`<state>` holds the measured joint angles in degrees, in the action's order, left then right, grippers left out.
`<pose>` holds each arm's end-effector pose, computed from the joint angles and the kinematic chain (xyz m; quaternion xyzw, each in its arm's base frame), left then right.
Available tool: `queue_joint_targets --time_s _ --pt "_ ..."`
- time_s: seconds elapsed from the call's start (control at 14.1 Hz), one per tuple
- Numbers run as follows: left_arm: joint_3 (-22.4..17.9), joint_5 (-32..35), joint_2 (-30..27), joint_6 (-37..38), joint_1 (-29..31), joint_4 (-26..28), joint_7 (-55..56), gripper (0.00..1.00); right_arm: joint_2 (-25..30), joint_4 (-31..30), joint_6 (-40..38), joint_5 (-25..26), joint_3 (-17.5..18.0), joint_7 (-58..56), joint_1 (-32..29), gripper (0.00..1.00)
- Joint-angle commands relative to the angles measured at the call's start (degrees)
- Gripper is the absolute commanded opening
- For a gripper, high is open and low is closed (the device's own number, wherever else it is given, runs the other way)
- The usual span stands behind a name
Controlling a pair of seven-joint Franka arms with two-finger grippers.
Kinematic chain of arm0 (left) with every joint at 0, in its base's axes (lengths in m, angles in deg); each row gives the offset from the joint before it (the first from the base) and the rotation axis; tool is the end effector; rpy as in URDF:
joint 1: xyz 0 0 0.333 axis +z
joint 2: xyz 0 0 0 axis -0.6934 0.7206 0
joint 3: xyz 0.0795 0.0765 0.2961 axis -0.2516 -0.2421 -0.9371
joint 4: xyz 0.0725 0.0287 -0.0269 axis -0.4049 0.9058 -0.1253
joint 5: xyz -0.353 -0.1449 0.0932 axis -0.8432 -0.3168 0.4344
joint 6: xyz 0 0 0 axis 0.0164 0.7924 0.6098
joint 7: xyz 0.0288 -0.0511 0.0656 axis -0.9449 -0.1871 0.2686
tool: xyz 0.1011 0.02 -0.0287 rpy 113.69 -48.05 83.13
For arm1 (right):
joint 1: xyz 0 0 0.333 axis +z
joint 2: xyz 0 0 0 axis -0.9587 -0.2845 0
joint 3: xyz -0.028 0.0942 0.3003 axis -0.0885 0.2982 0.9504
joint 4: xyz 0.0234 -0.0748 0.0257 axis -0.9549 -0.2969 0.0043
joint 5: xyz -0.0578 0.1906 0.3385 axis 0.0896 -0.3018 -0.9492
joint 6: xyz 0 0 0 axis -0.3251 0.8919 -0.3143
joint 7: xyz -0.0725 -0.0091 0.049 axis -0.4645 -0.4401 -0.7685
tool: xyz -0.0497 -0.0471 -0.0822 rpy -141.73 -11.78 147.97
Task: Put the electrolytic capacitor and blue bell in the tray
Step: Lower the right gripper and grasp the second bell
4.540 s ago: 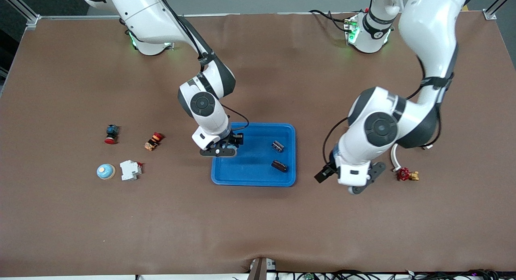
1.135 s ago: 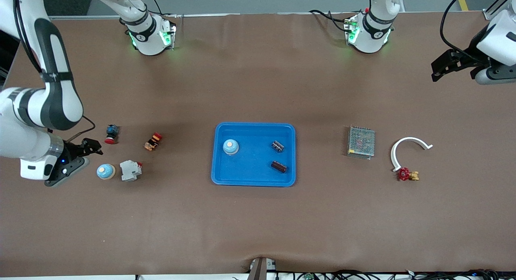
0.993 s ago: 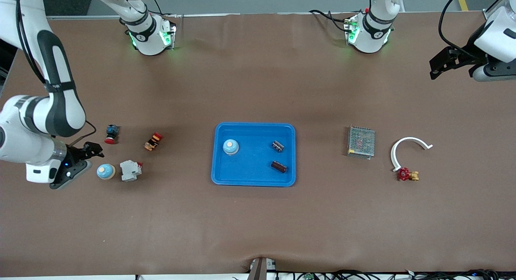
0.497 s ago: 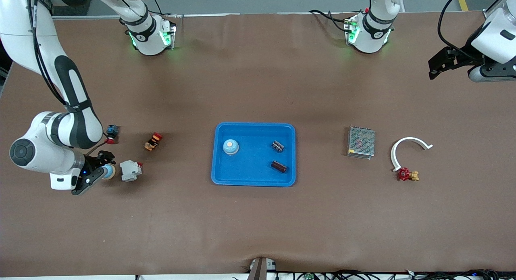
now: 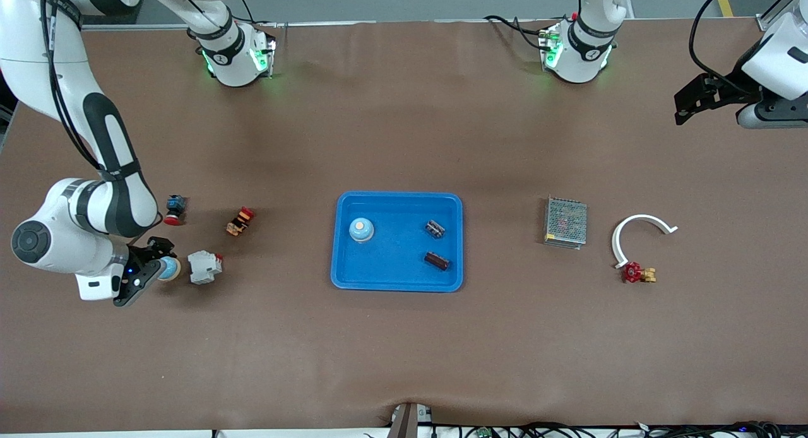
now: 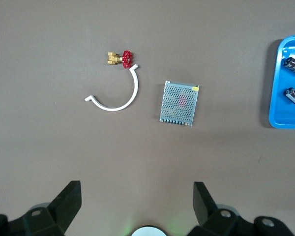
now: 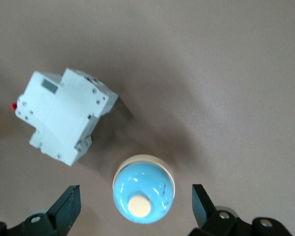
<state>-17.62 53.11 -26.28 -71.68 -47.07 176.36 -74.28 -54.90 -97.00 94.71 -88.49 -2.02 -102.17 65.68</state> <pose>0.5105 -0.0557 0.6460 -0.9994 0.0169 0.0168 0.0266 0.6627 -0.1035 0.2192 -0.9031 -0.4280 0.0285 0.0197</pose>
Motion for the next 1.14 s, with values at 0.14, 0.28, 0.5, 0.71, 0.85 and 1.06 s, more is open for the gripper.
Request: queue_joint_targets --time_s 0.14,0.28,0.5,0.71,0.85,1.06 --pt "-0.5 -0.8 0.8 -0.6 -0.3 -0.4 -1.0 1.0 -0.9 -0.3 2.0 0.5 1.0 -2.9 -1.8 1.0" --pt "-0.4 -0.7 0.7 -0.6 -0.2 -0.5 -1.0 1.0 -0.9 -1.7 3.2 0.5 1.0 -2.7 -1.5 1.0" --pt "-0.4 -0.8 0.9 -0.9 -0.3 -1.0 -0.1 1.0 -1.0 -2.6 4.7 0.4 1.1 -2.7 -1.6 1.0" --pt "-0.4 -0.3 0.9 -0.9 -0.3 -1.0 0.0 1.0 -1.0 -3.4 5.8 0.4 1.1 -2.7 -1.7 1.0" --pt "-0.5 0.0 1.0 -0.9 -0.3 -1.9 0.0 1.0 -1.4 -3.8 6.3 0.4 1.1 -2.7 -1.7 1.0" --pt "-1.0 0.0 1.4 -0.8 0.5 -3.5 -0.9 1.0 -1.5 -5.0 8.2 0.4 1.1 -2.8 -1.8 1.0"
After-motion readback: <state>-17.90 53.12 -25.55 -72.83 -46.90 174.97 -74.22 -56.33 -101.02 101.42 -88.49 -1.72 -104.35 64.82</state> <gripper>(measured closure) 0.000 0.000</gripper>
